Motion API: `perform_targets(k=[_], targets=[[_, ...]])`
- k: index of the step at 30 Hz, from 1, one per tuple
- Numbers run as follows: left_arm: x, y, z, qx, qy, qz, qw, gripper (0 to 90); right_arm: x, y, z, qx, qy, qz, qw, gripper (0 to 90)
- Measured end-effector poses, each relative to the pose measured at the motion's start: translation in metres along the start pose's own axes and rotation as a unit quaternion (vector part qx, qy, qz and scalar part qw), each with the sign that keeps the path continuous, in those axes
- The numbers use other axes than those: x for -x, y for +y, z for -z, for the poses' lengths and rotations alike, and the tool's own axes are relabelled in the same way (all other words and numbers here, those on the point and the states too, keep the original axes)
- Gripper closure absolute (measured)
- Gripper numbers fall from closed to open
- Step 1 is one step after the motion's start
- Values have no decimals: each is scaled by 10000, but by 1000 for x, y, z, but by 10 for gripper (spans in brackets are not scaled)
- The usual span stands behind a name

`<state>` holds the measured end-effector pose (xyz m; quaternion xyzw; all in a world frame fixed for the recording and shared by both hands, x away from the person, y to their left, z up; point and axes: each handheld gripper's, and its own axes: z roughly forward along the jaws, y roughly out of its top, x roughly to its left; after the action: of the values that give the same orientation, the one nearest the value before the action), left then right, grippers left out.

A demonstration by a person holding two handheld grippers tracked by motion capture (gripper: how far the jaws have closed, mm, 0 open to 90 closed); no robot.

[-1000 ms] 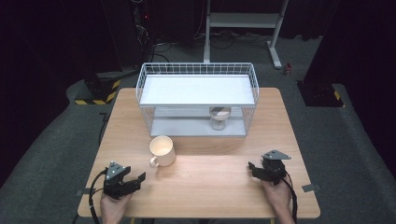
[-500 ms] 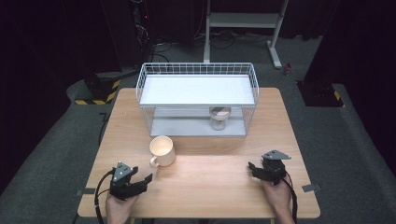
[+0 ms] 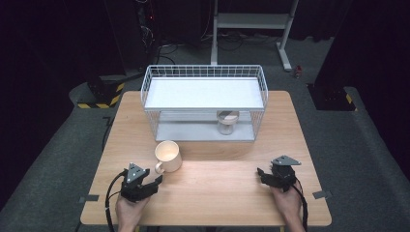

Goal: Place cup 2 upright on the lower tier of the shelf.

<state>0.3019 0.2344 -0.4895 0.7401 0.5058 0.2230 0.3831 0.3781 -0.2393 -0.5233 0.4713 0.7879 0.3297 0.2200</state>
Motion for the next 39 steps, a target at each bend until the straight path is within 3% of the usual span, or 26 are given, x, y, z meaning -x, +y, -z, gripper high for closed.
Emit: perform_targets(k=[17,28,39], targets=[[3,12,-15,-85,-17,-45,10000,587,0,0,0,0,1,-3,10000,306],[2,13,-19,-62,58,-22,10000,719,-1,0,0,-4,0,-16,10000,306],[1,13,-20,-67,101,-61,9999,784,-1,0,0,-2,-4,-4,10000,306]])
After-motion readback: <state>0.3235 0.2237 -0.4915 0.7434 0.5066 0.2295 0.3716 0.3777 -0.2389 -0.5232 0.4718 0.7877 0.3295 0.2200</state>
